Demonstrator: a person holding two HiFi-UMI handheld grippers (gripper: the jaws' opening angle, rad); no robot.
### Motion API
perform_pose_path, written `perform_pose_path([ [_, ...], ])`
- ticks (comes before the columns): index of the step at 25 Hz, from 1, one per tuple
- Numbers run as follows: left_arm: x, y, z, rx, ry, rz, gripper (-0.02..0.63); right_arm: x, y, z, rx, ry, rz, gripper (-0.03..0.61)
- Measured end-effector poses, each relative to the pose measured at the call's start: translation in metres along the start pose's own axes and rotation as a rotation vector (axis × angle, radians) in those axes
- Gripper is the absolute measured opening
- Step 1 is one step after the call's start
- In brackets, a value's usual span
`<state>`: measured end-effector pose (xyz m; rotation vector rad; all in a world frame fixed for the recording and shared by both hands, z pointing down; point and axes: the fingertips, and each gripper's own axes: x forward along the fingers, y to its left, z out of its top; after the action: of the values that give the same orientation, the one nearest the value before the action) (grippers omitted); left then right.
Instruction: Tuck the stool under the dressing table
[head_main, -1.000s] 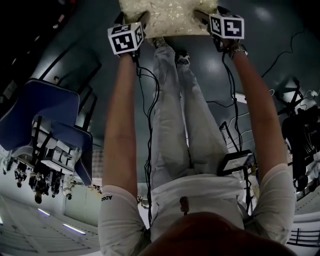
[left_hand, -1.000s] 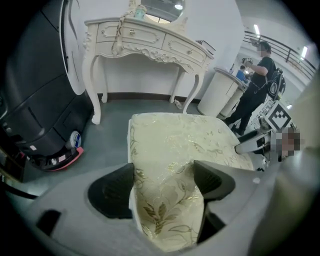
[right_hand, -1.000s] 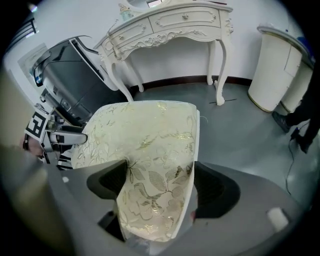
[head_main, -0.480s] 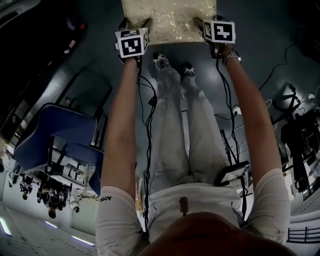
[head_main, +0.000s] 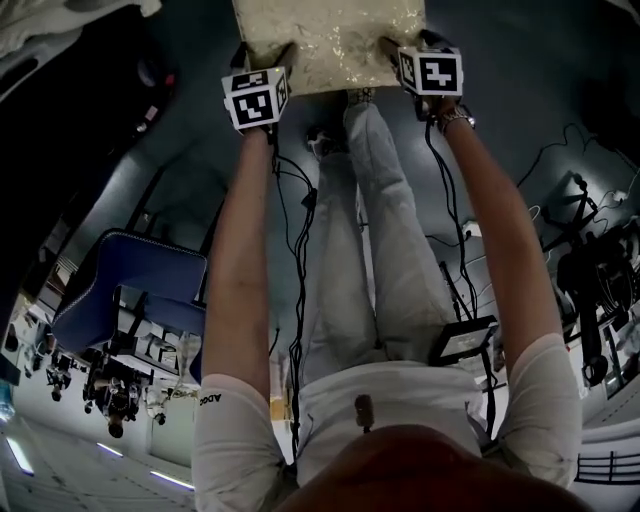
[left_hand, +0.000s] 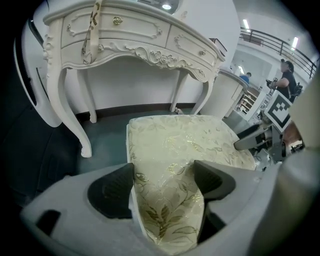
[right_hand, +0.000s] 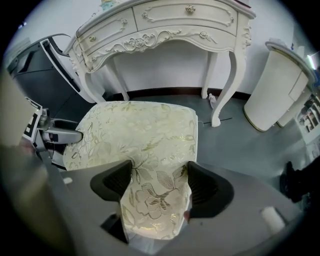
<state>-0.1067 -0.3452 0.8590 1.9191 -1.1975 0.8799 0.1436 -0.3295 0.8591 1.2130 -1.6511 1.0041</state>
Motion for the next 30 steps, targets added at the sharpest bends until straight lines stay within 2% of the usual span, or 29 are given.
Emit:
perform_pose_path([
  [4,0.016,0.007,0.034,-0.03,0.002,0.02,0.391,0.01,-0.015,0.045,-0.039,-0.036,0.015,0.367],
  [10,0.034,0.04,0.09,-0.066,-0.015,0.076,0.388,0.032,-0.017,0.132,-0.131,-0.028,0.053,0.367],
  [14,0.058,0.057,0.115,-0.071,-0.014,0.1,0.387,0.057,-0.024,0.175,-0.173,-0.038,0.053,0.36],
  [18,0.083,0.079,0.134,-0.009,-0.003,0.116,0.383,0.086,-0.022,0.205,-0.185,-0.048,0.056,0.359],
  [22,0.084,0.088,0.17,0.06,-0.035,0.115,0.376,0.081,-0.022,0.233,-0.144,-0.093,0.041,0.353],
  [27,0.085,0.099,0.2,0.083,-0.064,0.099,0.374,0.078,-0.022,0.259,-0.114,-0.127,0.052,0.354],
  [30,0.094,0.106,0.228,0.086,-0.089,0.097,0.373,0.081,-0.028,0.286,-0.093,-0.168,0.03,0.35],
])
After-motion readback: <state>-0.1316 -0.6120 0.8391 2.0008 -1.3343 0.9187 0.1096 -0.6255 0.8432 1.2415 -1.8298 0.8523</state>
